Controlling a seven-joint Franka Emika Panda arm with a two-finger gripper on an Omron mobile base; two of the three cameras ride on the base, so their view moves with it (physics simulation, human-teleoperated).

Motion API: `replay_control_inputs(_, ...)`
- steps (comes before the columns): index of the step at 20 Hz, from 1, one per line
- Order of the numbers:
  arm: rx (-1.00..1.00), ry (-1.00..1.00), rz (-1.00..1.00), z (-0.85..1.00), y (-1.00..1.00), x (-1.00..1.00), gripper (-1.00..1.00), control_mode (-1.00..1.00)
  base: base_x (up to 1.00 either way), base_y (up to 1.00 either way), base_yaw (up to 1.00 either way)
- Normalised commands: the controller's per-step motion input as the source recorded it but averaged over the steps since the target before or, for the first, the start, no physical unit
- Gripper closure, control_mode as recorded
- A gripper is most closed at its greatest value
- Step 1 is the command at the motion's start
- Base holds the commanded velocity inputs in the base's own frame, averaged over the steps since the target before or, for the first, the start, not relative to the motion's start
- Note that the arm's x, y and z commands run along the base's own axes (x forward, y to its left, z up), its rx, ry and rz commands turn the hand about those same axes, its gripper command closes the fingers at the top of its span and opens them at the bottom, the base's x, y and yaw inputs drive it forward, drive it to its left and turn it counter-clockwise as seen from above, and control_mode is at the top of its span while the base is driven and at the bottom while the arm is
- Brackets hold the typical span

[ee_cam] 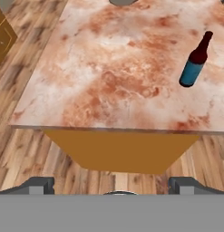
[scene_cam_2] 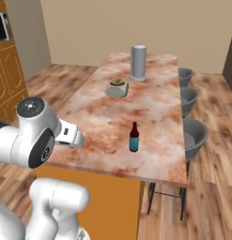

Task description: Get the candle and the beer from the cabinet and move them to the dining counter.

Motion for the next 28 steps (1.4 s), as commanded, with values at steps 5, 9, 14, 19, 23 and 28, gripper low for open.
replay_control_inputs(5, 0.0, 0.0, 0.0, 0.0, 0.0, 0.0, -1.0, 1.0, -0.43, -0.01, 0.46)
replay_control_inputs(9, 0.0, 0.0, 0.0, 0.0, 0.0, 0.0, -1.0, 1.0, -0.22, 0.0, 0.78)
replay_control_inputs(14, 0.0, 0.0, 0.0, 0.0, 0.0, 0.0, -1.0, 1.0, -0.07, 0.0, 0.97)
replay_control_inputs(19, 0.0, 0.0, 0.0, 0.0, 0.0, 0.0, -1.0, 1.0, -0.02, 0.0, 1.0)
replay_control_inputs(23, 0.0, 0.0, 0.0, 0.0, 0.0, 0.0, -1.0, 1.0, 0.0, 0.0, 1.0)
replay_control_inputs(28, 0.0, 0.0, 0.0, 0.0, 0.0, 0.0, -1.0, 1.0, 0.0, 0.0, 0.97)
